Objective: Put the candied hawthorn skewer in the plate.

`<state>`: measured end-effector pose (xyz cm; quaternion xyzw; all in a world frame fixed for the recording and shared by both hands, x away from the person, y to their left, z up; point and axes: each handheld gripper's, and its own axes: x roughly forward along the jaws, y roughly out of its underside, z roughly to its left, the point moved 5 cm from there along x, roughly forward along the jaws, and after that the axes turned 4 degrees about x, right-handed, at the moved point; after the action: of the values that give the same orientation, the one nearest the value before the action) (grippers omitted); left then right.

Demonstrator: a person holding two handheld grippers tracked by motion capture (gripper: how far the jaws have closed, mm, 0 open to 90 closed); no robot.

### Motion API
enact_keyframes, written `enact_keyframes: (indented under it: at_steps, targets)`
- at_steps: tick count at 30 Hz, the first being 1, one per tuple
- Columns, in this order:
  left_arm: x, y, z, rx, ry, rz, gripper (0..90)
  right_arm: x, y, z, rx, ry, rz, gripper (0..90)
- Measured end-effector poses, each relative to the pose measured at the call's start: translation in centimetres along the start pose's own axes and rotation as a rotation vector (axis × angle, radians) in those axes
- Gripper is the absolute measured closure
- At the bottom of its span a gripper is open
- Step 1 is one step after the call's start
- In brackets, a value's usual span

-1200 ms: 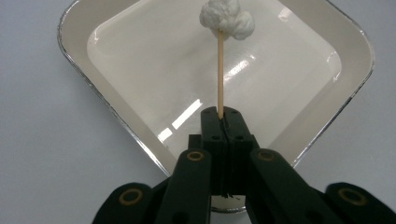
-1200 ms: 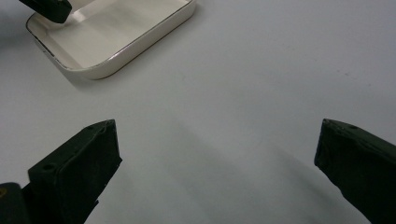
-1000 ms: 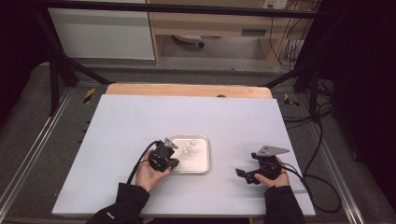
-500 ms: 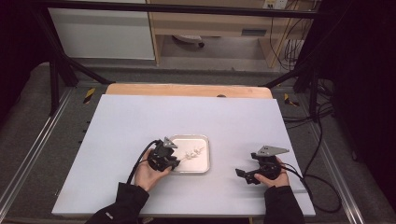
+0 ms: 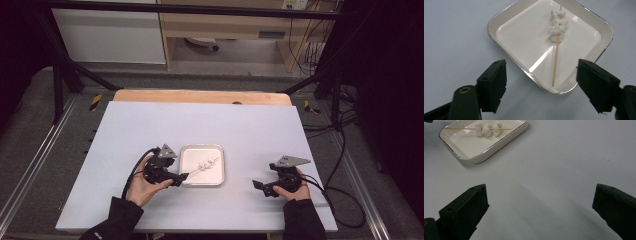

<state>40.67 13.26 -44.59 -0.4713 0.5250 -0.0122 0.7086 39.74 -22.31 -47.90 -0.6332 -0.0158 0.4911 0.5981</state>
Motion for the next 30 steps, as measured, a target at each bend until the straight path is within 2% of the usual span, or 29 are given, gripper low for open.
enact_keyframes:
  at_steps: [7,9,11,15,20,25,30]
  targets:
    - [-2.1,2.4,2.0,-0.017,-0.033,-0.034,12.3,-0.1,0.0,0.0,0.007,0.003,0.002,0.7]
    - [-2.6,3.4,2.6,-0.024,-0.061,-0.025,5.9,-0.1,0.0,0.0,0.01,0.004,0.004,0.7]
    - [-3.0,4.4,3.0,-0.042,-0.072,-0.023,2.9,-0.1,0.0,-0.1,0.005,0.006,0.005,0.7]
    - [-3.7,6.3,3.9,-0.087,-0.063,-0.044,2.8,-0.1,0.0,-0.1,0.004,0.006,0.007,0.7]
    - [-4.3,8.7,4.9,-0.12,-0.09,-0.063,2.8,0.0,0.1,0.0,0.004,0.005,0.012,0.7]
    - [-4.8,10.0,5.7,-0.109,-0.113,-0.07,2.9,0.0,0.3,0.0,0.0,0.009,0.027,0.7]
    - [-4.8,10.3,5.8,-0.11,-0.115,-0.068,3.0,0.1,0.4,0.0,-0.003,0.007,0.029,0.7]
